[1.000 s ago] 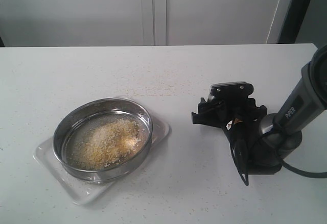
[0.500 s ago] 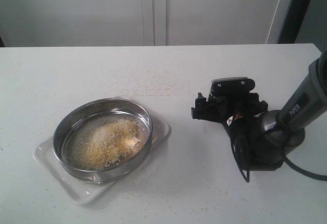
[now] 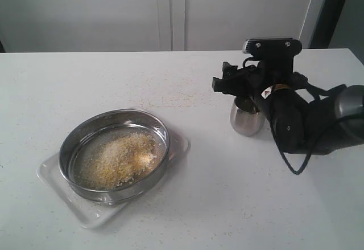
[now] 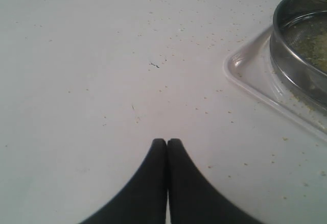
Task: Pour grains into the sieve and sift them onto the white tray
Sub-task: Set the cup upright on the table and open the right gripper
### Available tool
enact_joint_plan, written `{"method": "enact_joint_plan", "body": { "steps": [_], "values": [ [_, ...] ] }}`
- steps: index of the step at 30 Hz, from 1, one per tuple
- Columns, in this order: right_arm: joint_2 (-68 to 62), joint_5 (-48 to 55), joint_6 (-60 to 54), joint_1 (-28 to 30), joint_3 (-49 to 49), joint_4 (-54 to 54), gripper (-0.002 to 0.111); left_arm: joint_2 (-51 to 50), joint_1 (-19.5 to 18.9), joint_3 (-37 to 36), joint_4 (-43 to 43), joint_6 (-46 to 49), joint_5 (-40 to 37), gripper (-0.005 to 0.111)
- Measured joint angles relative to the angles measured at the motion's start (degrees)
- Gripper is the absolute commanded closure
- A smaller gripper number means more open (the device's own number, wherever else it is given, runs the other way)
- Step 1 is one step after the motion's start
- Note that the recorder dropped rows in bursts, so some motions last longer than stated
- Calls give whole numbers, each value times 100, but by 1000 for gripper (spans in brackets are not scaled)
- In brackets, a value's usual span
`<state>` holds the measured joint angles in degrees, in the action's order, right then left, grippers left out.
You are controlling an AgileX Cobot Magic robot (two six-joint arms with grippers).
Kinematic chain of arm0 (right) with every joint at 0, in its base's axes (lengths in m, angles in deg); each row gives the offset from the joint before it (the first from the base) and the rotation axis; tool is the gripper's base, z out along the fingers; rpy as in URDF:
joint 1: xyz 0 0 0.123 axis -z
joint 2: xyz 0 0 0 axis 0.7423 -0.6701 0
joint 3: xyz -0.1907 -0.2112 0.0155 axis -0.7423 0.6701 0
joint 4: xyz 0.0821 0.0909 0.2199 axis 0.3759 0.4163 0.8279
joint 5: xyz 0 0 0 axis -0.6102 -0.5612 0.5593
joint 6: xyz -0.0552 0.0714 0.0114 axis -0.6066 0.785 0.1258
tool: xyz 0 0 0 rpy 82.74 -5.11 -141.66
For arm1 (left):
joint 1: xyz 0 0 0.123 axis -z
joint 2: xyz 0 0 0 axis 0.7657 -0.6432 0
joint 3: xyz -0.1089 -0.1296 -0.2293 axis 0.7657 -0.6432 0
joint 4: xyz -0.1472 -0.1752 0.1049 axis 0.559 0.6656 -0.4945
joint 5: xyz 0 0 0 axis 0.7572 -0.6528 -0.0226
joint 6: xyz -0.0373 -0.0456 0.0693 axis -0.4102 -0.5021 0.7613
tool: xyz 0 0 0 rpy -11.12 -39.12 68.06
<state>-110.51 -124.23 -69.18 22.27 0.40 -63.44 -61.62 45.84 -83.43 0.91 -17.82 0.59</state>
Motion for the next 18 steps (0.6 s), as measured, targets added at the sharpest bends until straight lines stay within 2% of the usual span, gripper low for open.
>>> {"method": "enact_joint_plan", "body": {
  "steps": [2, 3, 5, 10, 18],
  "values": [
    [222, 317, 0, 0, 0, 0, 69, 0, 0, 0, 0, 0, 0, 107],
    [405, 573, 0, 0, 0, 0, 86, 0, 0, 0, 0, 0, 0, 107],
    [799, 1368, 0, 0, 0, 0, 108, 0, 0, 0, 0, 0, 0, 107],
    [1523, 2761, -287, 0, 0, 0, 108, 0, 0, 0, 0, 0, 0, 107],
    [2260, 3910, -792, 0, 0, -11, 108, 0, 0, 0, 0, 0, 0, 107]
  ]
}}
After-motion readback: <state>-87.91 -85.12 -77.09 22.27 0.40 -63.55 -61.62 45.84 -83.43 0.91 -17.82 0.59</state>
